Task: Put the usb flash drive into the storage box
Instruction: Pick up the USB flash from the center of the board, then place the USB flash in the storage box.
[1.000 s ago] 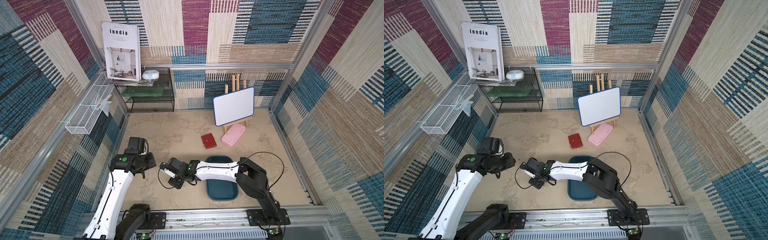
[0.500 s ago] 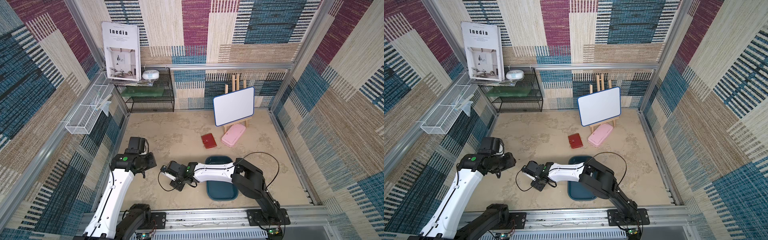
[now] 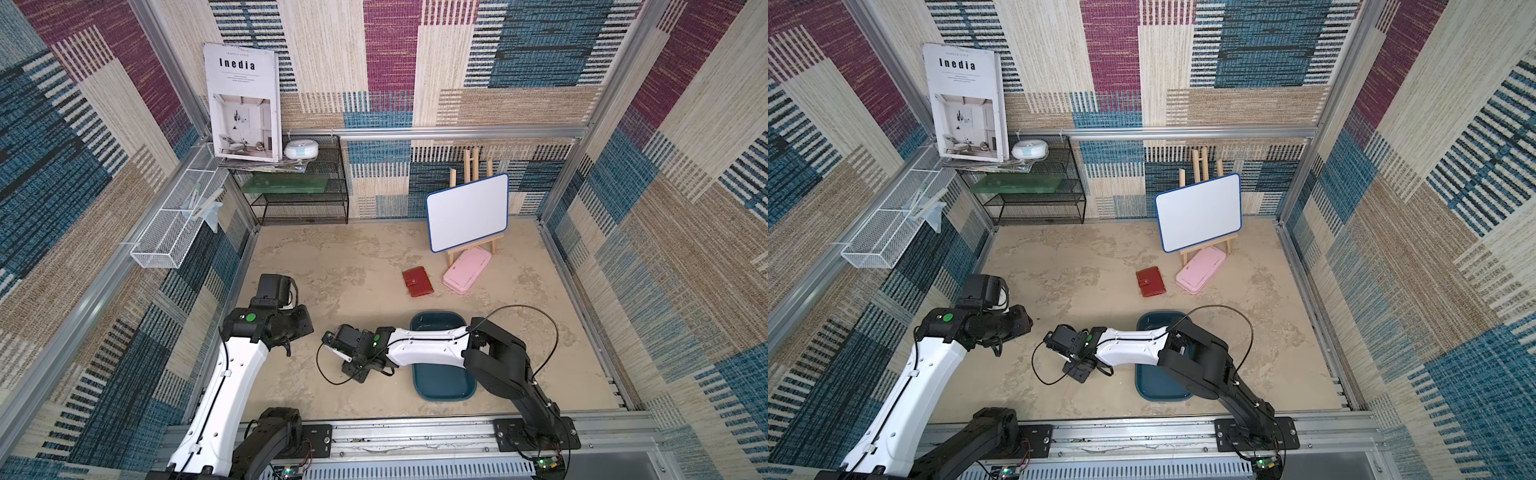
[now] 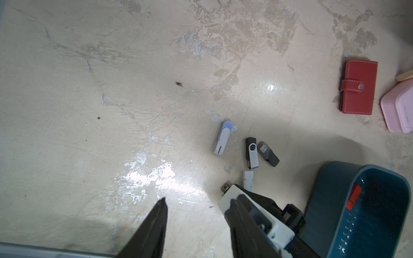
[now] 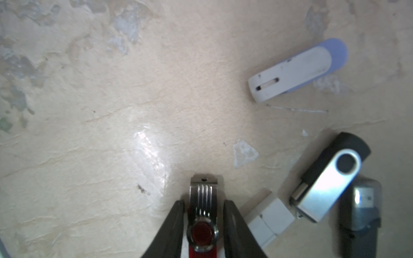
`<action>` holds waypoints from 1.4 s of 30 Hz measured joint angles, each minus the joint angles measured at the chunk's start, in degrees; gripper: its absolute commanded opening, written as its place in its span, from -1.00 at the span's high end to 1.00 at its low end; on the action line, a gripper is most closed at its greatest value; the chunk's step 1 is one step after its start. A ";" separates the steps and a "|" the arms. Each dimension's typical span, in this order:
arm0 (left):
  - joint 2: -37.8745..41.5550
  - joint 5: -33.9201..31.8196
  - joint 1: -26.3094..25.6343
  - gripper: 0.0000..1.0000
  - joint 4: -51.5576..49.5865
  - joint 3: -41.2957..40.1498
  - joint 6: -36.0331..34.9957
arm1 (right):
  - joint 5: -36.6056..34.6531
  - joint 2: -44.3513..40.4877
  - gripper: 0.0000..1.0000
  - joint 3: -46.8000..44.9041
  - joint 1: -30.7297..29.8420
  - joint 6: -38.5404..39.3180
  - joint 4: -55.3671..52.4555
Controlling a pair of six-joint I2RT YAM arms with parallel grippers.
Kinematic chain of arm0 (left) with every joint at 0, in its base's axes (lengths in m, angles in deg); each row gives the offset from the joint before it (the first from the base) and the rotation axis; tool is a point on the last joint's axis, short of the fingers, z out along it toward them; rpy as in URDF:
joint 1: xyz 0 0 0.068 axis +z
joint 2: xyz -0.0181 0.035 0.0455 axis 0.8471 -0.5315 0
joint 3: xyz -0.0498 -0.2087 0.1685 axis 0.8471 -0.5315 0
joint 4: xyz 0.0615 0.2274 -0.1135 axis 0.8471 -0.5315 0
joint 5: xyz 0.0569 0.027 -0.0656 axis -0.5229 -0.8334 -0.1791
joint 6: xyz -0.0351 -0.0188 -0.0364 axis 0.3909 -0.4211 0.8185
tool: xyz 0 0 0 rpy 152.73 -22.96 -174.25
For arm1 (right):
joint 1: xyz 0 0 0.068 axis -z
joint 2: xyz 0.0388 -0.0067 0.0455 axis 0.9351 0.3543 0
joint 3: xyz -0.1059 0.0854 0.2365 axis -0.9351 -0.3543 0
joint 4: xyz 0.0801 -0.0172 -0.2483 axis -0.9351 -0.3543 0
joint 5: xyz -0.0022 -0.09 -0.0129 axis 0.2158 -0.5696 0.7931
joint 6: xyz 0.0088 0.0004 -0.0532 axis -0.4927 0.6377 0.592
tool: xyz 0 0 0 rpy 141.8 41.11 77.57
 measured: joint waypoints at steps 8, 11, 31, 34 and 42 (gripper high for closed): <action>0.04 0.00 -0.04 0.00 0.20 0.00 0.00 | -0.22 -0.98 0.55 0.07 -0.37 -0.68 -1.11; 0.11 0.00 -0.04 0.00 0.28 -0.02 0.00 | 0.28 -3.26 0.60 -0.04 -0.44 -1.36 -0.98; 0.42 0.04 -0.07 0.00 0.33 -0.02 0.02 | -10.14 -37.13 0.66 -20.44 4.26 -12.44 -0.20; 0.44 0.04 -0.11 0.00 0.33 -0.02 0.02 | -11.10 -43.58 0.65 -25.73 7.74 -15.39 0.15; 0.44 0.13 -0.11 -0.01 0.35 -0.02 0.04 | -10.84 -52.81 0.64 -36.30 15.23 -22.91 1.07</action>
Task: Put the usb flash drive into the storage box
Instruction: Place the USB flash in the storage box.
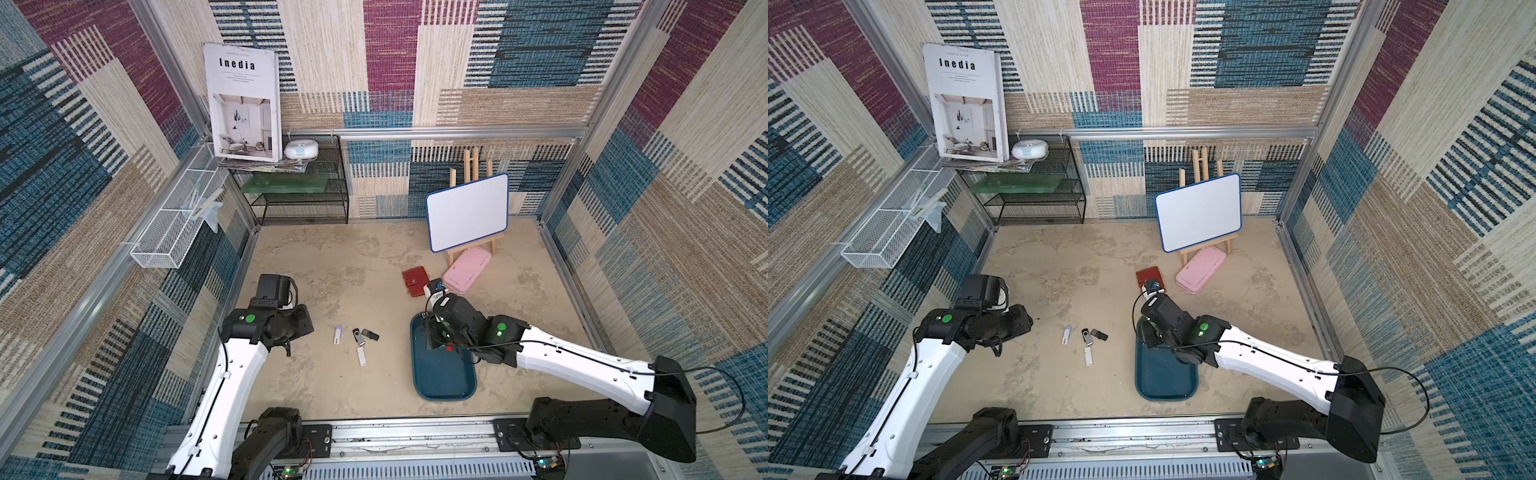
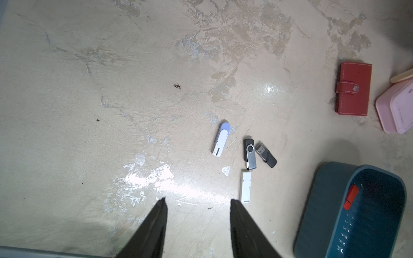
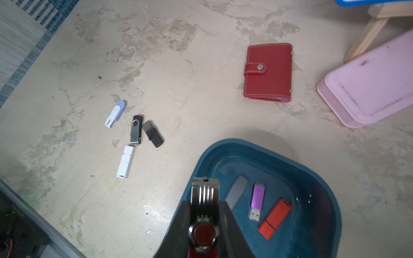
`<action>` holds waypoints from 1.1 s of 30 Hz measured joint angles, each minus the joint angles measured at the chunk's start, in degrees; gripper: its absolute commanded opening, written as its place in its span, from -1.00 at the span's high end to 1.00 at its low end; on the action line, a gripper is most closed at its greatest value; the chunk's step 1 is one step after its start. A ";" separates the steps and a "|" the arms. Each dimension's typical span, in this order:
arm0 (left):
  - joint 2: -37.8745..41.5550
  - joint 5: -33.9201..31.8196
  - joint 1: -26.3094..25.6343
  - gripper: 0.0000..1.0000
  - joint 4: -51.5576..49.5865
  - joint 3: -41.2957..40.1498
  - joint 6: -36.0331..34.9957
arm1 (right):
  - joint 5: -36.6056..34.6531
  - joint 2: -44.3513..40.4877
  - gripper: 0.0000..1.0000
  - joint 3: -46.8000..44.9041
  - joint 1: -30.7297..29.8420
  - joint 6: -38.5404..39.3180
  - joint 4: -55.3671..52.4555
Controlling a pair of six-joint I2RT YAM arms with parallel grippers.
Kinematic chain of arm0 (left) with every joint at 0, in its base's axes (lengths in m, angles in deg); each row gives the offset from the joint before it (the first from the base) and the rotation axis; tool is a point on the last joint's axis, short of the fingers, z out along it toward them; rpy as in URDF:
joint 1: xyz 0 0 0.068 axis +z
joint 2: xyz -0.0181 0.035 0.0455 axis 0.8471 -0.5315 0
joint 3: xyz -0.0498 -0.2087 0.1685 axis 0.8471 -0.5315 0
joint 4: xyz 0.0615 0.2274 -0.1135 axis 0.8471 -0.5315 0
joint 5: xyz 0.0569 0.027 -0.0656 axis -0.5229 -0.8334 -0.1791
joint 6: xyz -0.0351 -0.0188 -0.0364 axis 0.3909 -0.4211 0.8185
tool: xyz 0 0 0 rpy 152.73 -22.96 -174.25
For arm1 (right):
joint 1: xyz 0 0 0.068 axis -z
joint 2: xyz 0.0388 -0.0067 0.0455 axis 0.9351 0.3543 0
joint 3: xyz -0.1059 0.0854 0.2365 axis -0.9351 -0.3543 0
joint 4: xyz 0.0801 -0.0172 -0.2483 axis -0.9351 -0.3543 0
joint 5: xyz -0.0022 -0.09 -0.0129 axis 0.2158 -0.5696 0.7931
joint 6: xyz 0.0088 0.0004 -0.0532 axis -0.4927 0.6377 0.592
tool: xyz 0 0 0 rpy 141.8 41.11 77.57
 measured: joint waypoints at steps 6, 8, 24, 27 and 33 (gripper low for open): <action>0.00 0.17 0.00 -0.01 0.04 -0.07 0.04 | 1.90 2.45 0.64 -3.13 1.27 -4.44 1.38; 0.00 0.17 -0.04 0.00 0.04 -0.07 0.15 | 2.36 4.39 0.64 -3.48 1.42 -5.60 2.58; 0.00 0.11 -0.68 -0.01 0.07 -0.22 0.15 | 3.98 17.20 0.57 -3.43 1.42 -13.40 8.70; 0.00 0.11 -0.76 -0.01 0.07 -0.26 0.17 | 3.85 18.97 0.53 -2.97 1.49 -14.03 9.09; 0.00 0.11 -1.18 -0.01 0.09 -0.31 0.17 | 3.23 22.05 0.45 -2.29 1.57 -15.13 10.19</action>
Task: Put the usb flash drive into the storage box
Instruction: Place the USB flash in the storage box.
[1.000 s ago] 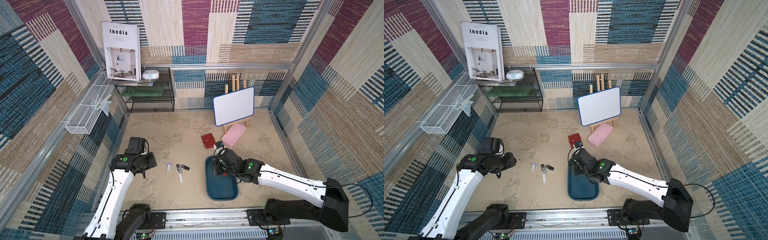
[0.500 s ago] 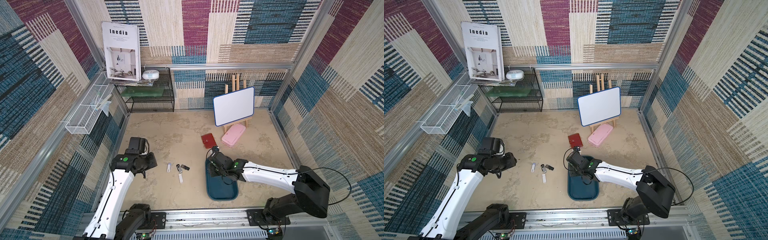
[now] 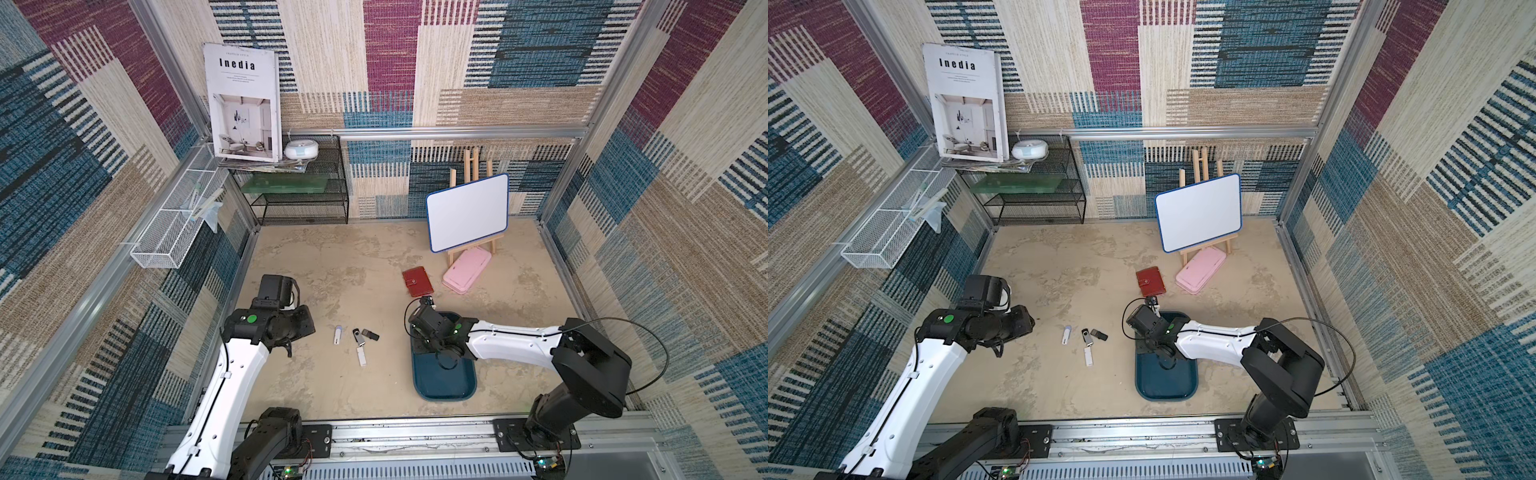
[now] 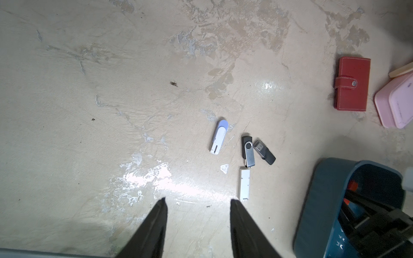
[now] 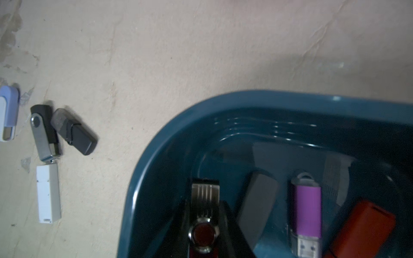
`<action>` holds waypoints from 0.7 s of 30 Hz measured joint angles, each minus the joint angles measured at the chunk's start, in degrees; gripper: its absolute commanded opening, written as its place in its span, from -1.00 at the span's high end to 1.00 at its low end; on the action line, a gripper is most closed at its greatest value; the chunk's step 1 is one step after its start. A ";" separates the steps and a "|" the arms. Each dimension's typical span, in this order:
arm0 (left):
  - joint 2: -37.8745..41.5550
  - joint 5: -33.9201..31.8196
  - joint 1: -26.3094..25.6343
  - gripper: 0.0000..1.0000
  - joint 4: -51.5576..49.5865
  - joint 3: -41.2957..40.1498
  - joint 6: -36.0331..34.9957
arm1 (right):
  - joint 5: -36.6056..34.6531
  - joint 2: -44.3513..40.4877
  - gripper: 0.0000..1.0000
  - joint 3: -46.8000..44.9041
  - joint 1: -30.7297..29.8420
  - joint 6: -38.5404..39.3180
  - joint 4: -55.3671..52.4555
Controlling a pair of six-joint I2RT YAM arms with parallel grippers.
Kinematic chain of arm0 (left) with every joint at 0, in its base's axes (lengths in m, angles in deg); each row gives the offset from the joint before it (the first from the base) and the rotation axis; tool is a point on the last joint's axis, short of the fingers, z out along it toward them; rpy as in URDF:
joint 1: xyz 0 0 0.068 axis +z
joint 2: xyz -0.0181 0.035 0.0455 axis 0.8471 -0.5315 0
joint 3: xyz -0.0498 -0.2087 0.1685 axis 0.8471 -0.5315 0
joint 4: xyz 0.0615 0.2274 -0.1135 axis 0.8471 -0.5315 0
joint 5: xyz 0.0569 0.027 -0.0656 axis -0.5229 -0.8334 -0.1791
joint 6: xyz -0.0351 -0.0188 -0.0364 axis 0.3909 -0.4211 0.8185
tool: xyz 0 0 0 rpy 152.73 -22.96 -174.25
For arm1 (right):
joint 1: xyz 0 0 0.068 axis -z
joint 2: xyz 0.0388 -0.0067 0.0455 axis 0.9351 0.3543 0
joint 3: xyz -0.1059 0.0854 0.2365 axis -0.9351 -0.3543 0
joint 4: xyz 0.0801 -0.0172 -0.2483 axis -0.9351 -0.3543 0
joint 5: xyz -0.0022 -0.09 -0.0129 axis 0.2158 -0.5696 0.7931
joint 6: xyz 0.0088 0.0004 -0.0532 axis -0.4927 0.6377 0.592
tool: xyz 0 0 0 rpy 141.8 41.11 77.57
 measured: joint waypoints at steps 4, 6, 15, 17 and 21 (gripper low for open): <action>-0.02 -0.02 -0.15 -0.01 0.00 -0.02 0.00 | -0.96 1.77 0.40 0.72 0.00 -0.70 0.35; -0.02 -0.02 -0.20 -0.01 0.00 -0.02 0.02 | -1.25 2.56 0.36 1.11 0.02 -1.11 0.44; -0.02 -0.04 -0.52 -0.02 0.00 -0.02 0.02 | -1.31 3.74 0.26 2.03 0.15 -1.68 0.07; -0.02 -0.04 -0.52 -0.02 0.00 -0.02 0.02 | -1.01 3.39 0.26 2.05 0.15 -1.64 -0.07; 0.02 -0.07 -0.76 -0.02 0.00 -0.09 0.02 | -0.72 0.85 0.26 2.40 0.15 -1.01 -0.83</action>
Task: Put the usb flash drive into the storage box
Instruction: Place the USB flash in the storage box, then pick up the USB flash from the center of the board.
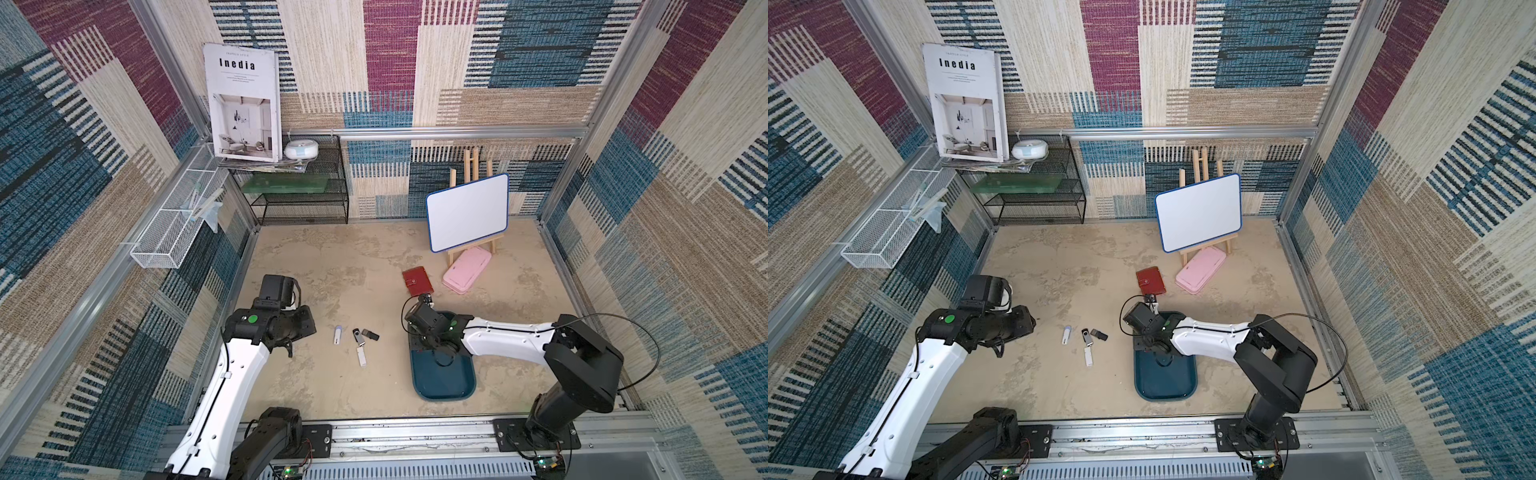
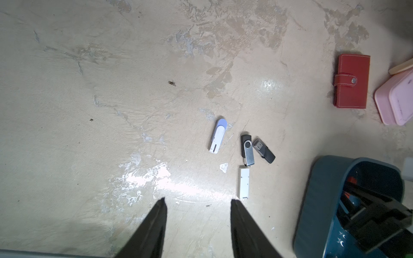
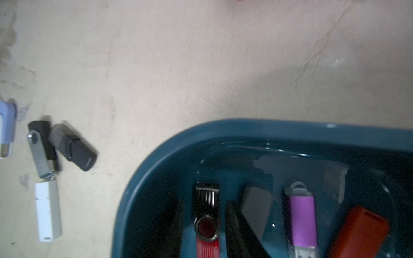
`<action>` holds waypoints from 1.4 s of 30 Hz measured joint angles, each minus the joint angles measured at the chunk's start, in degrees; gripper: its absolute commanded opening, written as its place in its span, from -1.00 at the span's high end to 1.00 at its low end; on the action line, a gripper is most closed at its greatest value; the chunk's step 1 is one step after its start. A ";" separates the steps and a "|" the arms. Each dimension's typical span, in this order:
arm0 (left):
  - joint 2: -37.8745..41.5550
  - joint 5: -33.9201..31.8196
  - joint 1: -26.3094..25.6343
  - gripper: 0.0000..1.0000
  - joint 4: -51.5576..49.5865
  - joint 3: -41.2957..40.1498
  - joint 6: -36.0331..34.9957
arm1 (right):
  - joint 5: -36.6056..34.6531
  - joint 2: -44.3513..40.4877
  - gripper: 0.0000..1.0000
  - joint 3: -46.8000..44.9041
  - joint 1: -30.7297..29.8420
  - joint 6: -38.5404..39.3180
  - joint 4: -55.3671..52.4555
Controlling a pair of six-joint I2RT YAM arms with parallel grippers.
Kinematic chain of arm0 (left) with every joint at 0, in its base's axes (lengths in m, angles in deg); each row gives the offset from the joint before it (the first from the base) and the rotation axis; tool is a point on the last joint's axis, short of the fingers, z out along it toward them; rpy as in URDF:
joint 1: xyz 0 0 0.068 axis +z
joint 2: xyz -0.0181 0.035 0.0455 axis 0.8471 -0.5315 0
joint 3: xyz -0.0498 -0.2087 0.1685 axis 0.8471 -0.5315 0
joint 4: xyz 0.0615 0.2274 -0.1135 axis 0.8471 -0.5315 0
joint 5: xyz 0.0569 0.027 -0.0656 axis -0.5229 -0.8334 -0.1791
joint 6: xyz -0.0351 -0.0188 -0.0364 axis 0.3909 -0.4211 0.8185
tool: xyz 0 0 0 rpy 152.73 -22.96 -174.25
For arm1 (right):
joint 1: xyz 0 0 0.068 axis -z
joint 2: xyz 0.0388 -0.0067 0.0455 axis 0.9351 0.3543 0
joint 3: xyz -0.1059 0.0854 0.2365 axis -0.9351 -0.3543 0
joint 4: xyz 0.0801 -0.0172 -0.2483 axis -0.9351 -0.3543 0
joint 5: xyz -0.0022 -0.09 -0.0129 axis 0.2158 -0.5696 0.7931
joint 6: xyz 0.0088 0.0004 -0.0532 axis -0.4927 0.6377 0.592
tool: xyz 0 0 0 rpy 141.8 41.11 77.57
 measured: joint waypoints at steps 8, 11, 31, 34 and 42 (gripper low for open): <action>-0.26 -0.13 -1.55 -0.02 0.00 0.00 0.17 | -1.73 -11.37 0.23 -1.60 0.04 2.89 -3.50; -1.38 0.31 -3.65 0.00 0.02 0.00 0.17 | -3.74 -18.88 0.19 -4.09 0.90 5.55 -3.82; -20.63 -6.01 -19.28 0.11 9.84 -4.46 10.23 | -18.05 -35.56 0.14 -24.04 14.32 18.36 11.32; -23.15 -6.84 -19.34 0.12 11.54 -4.55 10.12 | -19.10 -37.51 0.13 -25.35 14.53 17.88 12.41; -31.21 -7.91 -19.02 0.15 15.19 -2.95 8.39 | -20.68 -38.58 0.12 -27.45 14.97 16.65 14.32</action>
